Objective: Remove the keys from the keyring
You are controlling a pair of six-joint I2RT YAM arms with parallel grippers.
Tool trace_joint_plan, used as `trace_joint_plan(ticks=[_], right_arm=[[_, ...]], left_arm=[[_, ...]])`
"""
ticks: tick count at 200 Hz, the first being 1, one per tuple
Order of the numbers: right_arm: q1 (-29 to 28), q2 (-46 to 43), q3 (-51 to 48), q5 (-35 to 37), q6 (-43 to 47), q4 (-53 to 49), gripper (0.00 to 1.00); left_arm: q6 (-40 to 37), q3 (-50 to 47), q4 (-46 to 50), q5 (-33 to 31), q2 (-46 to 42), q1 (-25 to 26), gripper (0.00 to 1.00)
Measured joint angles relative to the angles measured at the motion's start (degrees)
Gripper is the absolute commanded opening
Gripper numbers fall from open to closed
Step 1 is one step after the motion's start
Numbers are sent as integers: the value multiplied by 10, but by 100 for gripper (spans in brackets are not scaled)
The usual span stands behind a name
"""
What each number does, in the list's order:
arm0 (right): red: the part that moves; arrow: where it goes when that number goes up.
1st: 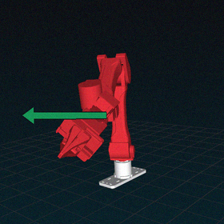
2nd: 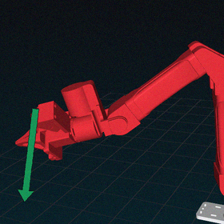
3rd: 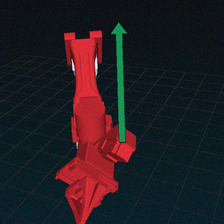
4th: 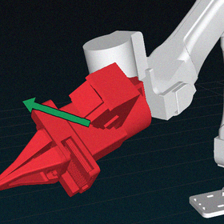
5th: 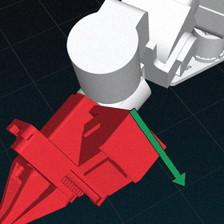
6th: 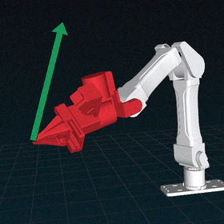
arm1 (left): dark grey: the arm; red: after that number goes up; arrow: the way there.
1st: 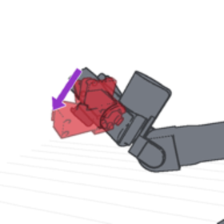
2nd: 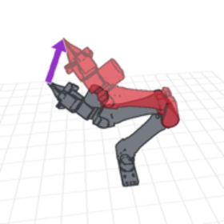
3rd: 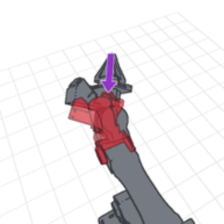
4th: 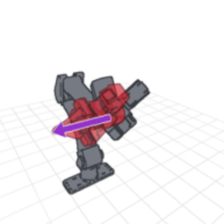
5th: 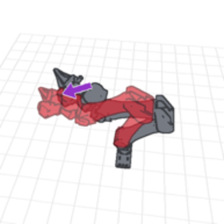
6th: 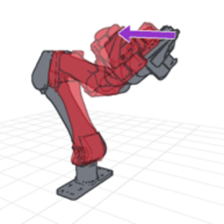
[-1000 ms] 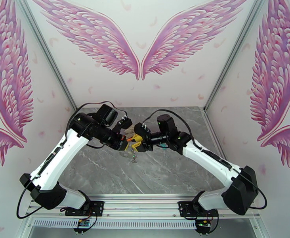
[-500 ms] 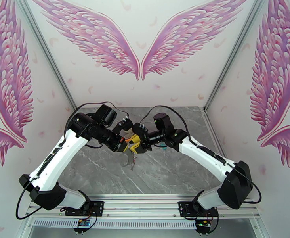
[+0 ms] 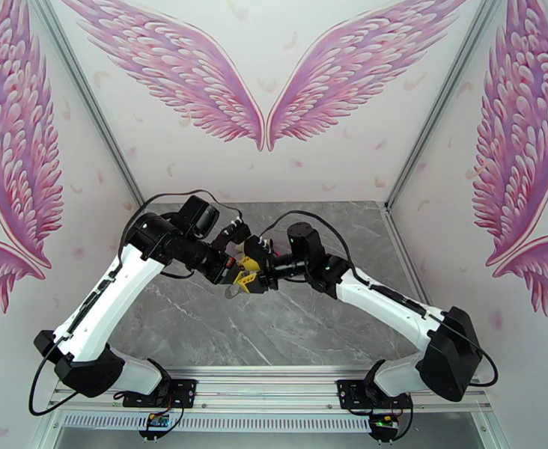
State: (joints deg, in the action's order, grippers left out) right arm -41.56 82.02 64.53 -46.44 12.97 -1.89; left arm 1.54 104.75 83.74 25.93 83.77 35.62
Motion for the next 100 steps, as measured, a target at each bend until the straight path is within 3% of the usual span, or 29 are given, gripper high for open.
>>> trace_joint_plan(ticks=[44,100], right_arm=[[-2,-28,-41,86,-30,49,40],[-2,-56,-64,113,-38,69,32]], left_arm=[[6,0,-2,2,0,-1,0],[15,5,-1,1,0,-4,0]])
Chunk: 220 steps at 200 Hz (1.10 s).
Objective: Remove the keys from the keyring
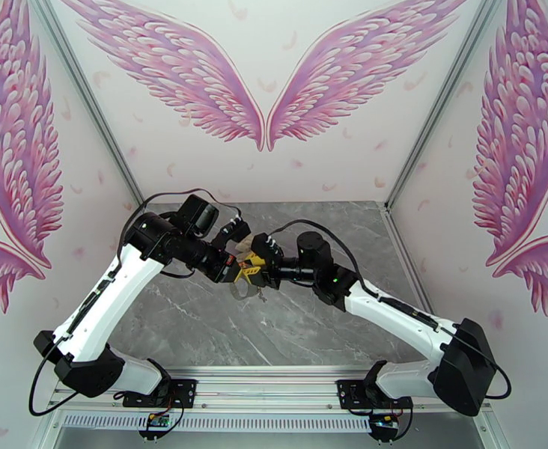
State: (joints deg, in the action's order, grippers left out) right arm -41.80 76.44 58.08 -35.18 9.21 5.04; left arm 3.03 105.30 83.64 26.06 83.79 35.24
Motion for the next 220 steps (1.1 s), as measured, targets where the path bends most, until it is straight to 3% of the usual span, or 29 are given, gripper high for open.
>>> trace_joint_plan(ticks=[41,136,181,220], right_arm=[[-3,-1,0,1,4,3,28],[-6,-16,0,6,13,3,32],[-7,-23,0,5,16,3,24],[-7,-21,0,5,21,4,9]], left_arm=[[6,14,0,0,1,0,0],[15,16,0,1,2,0,0],[17,16,0,3,4,0,0],[24,16,-3,11,6,-3,0]])
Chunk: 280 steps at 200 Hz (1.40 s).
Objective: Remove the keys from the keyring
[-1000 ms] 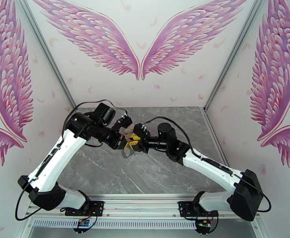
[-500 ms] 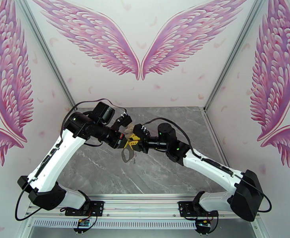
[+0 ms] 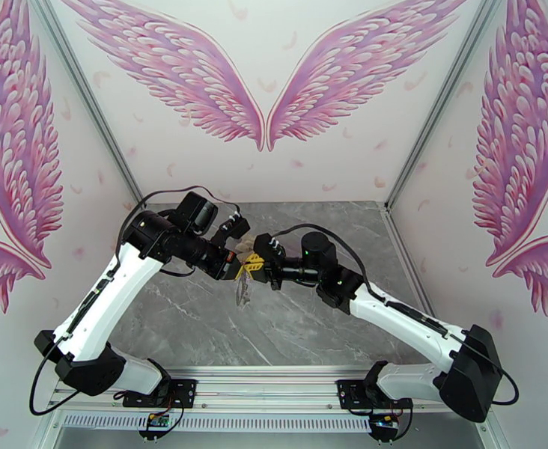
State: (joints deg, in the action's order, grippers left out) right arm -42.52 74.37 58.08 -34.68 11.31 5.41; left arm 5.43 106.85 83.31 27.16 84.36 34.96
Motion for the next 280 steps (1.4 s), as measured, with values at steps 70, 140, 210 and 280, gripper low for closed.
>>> trace_joint_plan(ticks=[70,140,210,280], right_arm=[[1,2,0,-2,-9,22,2],[9,2,-16,-32,-69,84,0],[35,-3,-45,-52,-125,111,0],[58,-30,-52,-94,-223,138,0]], left_arm=[[95,0,-66,47,-3,-4,31],[189,52,-156,80,-21,-4,51],[162,111,-217,29,-35,-13,49],[37,-253,-411,-41,-230,-19,40]])
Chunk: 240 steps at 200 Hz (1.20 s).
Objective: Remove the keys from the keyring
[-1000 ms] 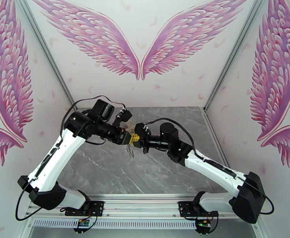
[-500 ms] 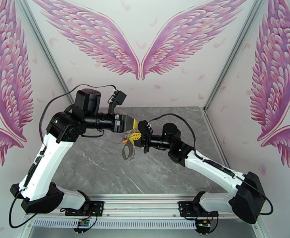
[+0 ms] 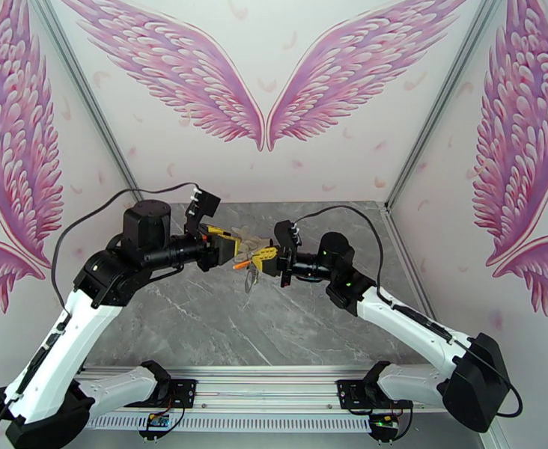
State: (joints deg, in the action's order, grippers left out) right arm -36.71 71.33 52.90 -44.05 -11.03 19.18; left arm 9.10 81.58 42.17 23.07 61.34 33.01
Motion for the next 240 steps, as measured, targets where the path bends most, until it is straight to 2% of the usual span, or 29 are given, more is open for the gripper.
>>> trace_joint_plan(ticks=[21,89,130,153,179,200,240], right_arm=[[3,0,0,-13,-20,-1,0],[5,-3,0,-37,-44,-1,0],[0,-8,0,-40,-43,-4,0],[-7,-9,0,-40,-39,-13,0],[-11,-9,0,-37,-34,-29,0],[-13,-11,0,-35,-29,-35,0],[-16,-33,1,-21,-12,-63,0]], left_arm=[[-27,-75,-51,8,-35,0,35],[-74,-182,-162,69,-47,0,34],[-83,-198,-207,80,-47,0,34],[-92,-198,-226,88,-42,0,29],[-98,-198,-231,106,-30,0,28],[-108,-198,-233,123,-28,0,23],[-123,-202,-231,148,-31,0,21]])
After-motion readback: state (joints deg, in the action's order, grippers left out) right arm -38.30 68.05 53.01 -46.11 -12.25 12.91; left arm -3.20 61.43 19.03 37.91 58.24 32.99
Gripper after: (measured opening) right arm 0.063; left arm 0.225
